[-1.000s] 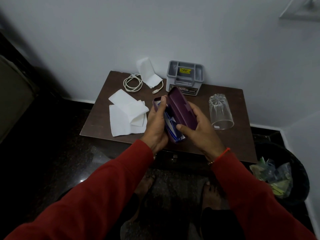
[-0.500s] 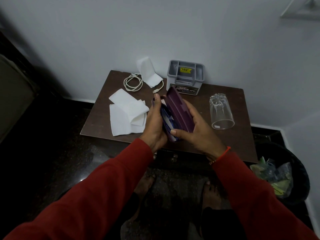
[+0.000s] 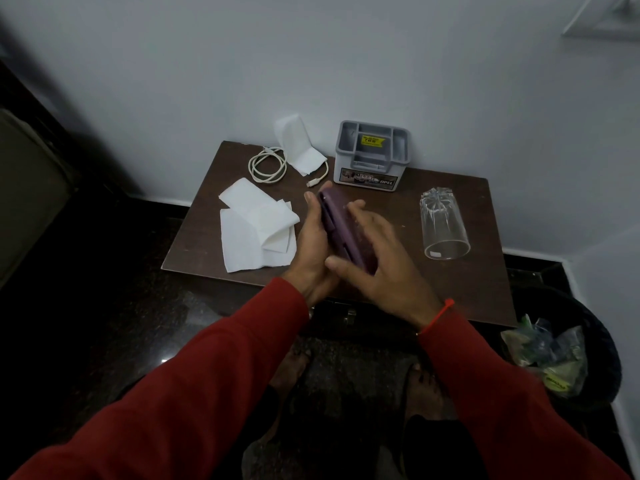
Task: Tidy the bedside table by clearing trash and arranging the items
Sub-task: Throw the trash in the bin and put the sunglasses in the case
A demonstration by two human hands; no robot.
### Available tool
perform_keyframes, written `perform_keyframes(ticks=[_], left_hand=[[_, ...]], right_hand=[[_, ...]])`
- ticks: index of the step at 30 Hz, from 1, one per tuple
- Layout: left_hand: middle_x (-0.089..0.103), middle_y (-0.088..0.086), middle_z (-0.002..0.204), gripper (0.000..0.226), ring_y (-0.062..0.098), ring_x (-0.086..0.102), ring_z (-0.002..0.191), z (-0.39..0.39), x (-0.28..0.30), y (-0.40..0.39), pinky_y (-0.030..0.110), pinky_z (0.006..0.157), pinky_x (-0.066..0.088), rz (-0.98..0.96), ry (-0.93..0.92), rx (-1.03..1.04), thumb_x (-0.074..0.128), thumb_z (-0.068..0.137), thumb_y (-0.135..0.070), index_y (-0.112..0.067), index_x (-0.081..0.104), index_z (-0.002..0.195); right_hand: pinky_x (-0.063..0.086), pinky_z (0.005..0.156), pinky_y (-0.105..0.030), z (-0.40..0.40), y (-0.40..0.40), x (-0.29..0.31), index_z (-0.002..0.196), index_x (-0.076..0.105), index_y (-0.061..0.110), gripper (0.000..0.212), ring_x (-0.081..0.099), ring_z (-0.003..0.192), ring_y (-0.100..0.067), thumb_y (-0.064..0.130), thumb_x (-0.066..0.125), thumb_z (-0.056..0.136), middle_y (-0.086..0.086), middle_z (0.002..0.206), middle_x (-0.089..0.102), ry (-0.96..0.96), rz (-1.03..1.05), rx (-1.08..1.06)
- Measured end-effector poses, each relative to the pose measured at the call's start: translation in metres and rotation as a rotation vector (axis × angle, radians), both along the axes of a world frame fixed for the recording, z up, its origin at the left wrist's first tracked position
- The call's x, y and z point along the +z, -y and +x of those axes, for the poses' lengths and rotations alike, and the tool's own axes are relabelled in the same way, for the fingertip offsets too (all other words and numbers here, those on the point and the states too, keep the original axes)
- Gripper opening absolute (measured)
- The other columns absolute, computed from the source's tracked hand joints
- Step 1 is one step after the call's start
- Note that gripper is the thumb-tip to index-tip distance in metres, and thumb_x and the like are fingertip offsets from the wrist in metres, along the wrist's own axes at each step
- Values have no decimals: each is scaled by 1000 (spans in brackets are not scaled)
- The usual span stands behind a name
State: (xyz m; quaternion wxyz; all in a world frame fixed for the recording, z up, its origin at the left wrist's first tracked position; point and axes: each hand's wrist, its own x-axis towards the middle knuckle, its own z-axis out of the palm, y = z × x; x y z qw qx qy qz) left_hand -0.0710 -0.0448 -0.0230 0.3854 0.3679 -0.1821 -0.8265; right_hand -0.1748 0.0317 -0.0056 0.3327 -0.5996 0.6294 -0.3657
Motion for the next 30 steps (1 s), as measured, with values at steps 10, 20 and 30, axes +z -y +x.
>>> perform_keyframes(ticks=[10,20,30], left_hand=[[52,12,121,47,26,51,115,-1,6,2,43,104,48,-50,91,-18,56,99,-42,-16,47,137],[60,10,112,65,24,61,104,-6,2,6,48,107,47,-88,194,106,70,88,-49,-21,44,141],[53,17,135,49,27,65,105,0,-4,13,33,71,61,-133,155,115,53,98,-2,-31,38,134]], right_hand=[[30,91,3,-4,1,-13,156,13,23,82,39,118,-1,23,64,92,-3,148,30,-187,-42,-8],[43,104,-25,-5,5,-16,152,29,28,69,47,123,-5,34,58,90,5,142,40,-123,-90,-5],[41,108,-35,-47,24,-24,140,51,22,57,51,123,-15,35,70,87,1,137,54,-298,-71,-130]])
